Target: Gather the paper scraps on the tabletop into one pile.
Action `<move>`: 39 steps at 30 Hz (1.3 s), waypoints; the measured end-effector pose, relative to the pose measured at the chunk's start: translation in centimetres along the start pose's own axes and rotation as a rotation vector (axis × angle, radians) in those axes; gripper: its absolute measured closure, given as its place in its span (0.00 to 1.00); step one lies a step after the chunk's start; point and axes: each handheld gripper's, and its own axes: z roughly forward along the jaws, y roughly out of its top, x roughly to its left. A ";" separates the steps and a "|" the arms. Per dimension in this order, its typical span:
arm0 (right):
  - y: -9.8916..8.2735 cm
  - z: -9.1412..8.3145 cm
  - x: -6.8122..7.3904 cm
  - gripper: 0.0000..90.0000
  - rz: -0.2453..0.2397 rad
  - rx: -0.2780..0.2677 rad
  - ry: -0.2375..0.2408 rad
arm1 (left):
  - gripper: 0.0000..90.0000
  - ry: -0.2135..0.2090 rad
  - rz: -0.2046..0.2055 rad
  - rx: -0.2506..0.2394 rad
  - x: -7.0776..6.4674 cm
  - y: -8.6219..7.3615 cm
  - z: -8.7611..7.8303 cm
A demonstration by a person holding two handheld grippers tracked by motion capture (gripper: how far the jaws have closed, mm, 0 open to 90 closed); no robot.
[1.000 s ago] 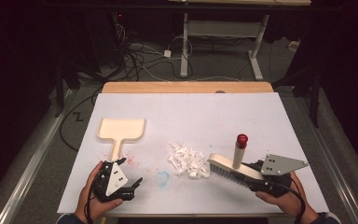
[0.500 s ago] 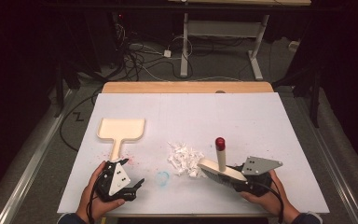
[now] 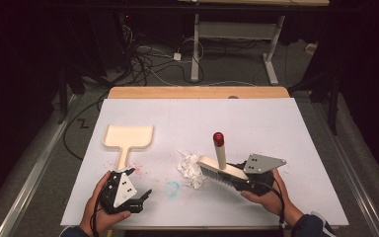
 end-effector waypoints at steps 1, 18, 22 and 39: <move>0.1 -0.3 0.0 0.75 0.003 0.001 -0.003 | 0.18 0.000 0.001 0.000 0.0 0.0 0.0; 0.0 -2.8 -1.7 0.75 0.070 -0.039 -0.229 | 0.18 -0.001 0.006 0.000 -0.1 0.2 0.1; -0.5 -0.7 -2.2 0.75 0.068 -0.004 -0.302 | 0.18 -0.003 0.004 0.000 -0.1 0.2 0.2; 1.1 6.9 1.3 0.75 -0.009 -0.022 -0.257 | 0.18 -0.005 0.003 -0.003 0.0 0.0 0.0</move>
